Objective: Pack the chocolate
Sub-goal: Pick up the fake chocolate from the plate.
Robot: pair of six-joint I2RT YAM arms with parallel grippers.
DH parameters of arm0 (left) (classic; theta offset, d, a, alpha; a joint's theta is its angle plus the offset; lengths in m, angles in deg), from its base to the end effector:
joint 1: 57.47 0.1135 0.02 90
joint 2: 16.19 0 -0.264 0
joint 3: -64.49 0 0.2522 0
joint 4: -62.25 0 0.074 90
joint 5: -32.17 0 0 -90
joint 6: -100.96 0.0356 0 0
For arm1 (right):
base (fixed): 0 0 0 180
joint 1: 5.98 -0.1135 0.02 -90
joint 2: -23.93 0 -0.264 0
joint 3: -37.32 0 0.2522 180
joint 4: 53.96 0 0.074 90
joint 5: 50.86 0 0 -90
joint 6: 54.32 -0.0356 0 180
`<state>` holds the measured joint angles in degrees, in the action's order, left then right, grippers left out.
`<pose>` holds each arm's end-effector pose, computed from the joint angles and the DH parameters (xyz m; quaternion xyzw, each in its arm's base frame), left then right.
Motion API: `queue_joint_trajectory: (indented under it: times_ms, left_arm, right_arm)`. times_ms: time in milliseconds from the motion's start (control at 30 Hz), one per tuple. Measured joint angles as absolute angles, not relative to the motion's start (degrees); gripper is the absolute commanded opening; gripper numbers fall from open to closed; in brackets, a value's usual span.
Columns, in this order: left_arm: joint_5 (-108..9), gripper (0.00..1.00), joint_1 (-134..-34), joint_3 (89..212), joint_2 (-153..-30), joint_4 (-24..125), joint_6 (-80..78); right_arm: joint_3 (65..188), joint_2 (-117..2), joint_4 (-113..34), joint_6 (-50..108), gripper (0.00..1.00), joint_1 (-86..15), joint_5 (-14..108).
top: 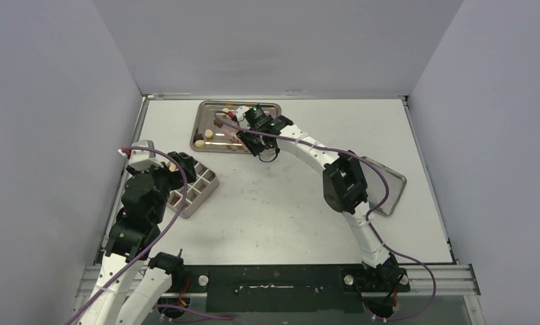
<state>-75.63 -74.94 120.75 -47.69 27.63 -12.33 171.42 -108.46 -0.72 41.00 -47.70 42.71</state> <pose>0.1275 -0.0287 0.3386 -0.1378 0.7500 -0.1105 0.6374 0.3853 0.3465 0.2303 -0.3860 0.8612 0.1308 0.3036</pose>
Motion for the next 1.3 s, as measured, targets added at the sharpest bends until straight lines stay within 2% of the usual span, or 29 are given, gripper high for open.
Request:
queue_joint_trajectory:
  times_ms: [267, 533, 900, 1300]
  left_arm:
    - [-75.63, 0.85, -74.94, 120.75, -47.65, 27.63, -12.33]
    - [-75.63, 0.85, -74.94, 120.75, -47.63, 27.63, -12.33]
    - [-75.77, 0.85, -74.94, 120.75, -47.19, 27.63, -12.33]
    - [-78.26, 0.85, -74.94, 120.77, -43.50, 27.37, -12.31]
  right_arm:
    - [171.75, -111.77, -0.98, 41.02, 0.36, -47.70, 42.73]
    - [171.75, -112.09, -0.67, 41.02, 0.26, -47.74, 42.49]
    - [171.70, -112.03, -0.76, 40.95, 0.19, -48.46, 41.47]
    - [167.81, -105.58, -1.52, 40.47, 0.17, -49.47, 42.36]
